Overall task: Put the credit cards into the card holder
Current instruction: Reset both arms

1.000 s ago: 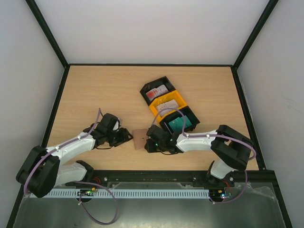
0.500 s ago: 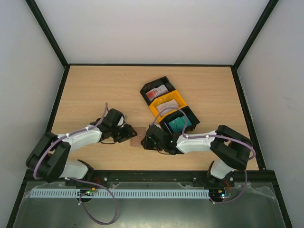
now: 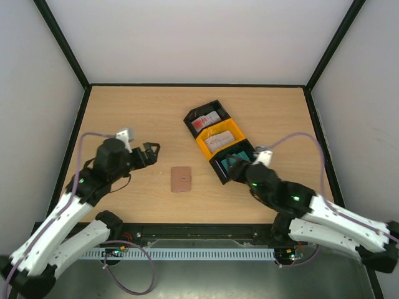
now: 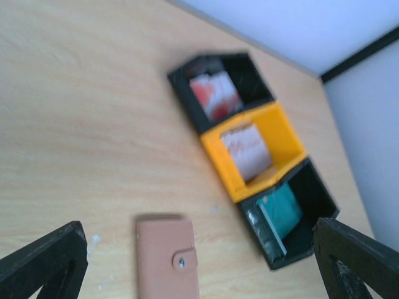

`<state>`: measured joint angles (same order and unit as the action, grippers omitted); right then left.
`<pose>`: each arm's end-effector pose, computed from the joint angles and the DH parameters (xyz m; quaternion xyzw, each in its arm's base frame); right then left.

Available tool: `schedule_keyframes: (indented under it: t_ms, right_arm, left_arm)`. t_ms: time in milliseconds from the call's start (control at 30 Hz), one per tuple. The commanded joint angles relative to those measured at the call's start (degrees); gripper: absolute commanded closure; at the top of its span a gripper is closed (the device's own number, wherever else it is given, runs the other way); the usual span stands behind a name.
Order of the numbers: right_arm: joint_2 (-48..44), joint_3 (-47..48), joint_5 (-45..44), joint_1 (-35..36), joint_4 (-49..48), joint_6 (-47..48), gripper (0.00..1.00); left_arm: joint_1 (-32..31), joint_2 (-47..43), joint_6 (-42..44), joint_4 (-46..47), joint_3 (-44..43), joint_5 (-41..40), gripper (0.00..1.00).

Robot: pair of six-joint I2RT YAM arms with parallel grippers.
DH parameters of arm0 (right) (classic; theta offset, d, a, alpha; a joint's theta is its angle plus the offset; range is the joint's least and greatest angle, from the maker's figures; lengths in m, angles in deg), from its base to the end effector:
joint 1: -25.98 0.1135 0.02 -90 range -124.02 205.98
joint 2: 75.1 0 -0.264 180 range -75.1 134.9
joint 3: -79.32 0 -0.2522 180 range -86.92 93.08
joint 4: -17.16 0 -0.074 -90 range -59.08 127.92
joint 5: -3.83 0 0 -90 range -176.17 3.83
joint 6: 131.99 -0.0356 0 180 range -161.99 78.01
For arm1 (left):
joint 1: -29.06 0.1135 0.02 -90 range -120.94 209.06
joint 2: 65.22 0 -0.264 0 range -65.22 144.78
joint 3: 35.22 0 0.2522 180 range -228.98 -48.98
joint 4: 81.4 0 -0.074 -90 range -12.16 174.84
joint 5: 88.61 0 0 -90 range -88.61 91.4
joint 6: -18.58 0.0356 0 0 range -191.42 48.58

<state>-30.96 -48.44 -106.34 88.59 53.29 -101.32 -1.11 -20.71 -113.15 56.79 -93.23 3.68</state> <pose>0.0914 0.1498 0.2824 0.0660 0.8463 0.3703 0.3772 0.1492 -0.0884 0.3055 -0.0763 0.8551 -0.3148 0.4049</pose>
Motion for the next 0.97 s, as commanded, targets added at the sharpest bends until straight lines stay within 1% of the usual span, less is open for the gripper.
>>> schedule_keyframes:
  t_ms: [0,100,200,367,400,633,933]
  right_arm:
    - [-13.3,5.1,-16.2,0.2,17.4,0.4,0.29]
    - [-18.5,9.7,-19.3,0.1,21.3,2.4,0.24]
    - [-18.7,14.3,-21.3,0.2,25.2,4.6,0.19]
    - [-17.9,20.0,-24.1,0.2,29.8,7.0,0.0]
    - [-17.7,20.7,-24.7,0.2,30.4,7.4,0.02]
    - [-17.9,24.5,-28.3,0.2,33.7,7.7,0.02]
    - [-18.3,25.7,-30.0,0.2,35.8,6.9,0.02]
  left_arm:
    - [0.4,-9.9,3.2,-10.4,-4.0,-12.8,0.0]
    - [0.4,-15.1,5.4,-12.2,-6.7,-16.1,0.0]
    - [0.4,-18.6,8.1,-14.0,-10.2,-19.1,0.0]
    - [0.4,-20.8,11.4,-17.3,-16.4,-23.4,0.0]
    - [0.5,-21.0,11.8,-17.8,-17.7,-24.3,0.0]
    - [0.4,-22.4,14.2,-20.2,-22.8,-26.9,0.0]
    - [0.4,-23.5,13.9,-21.1,-23.0,-28.6,0.0]
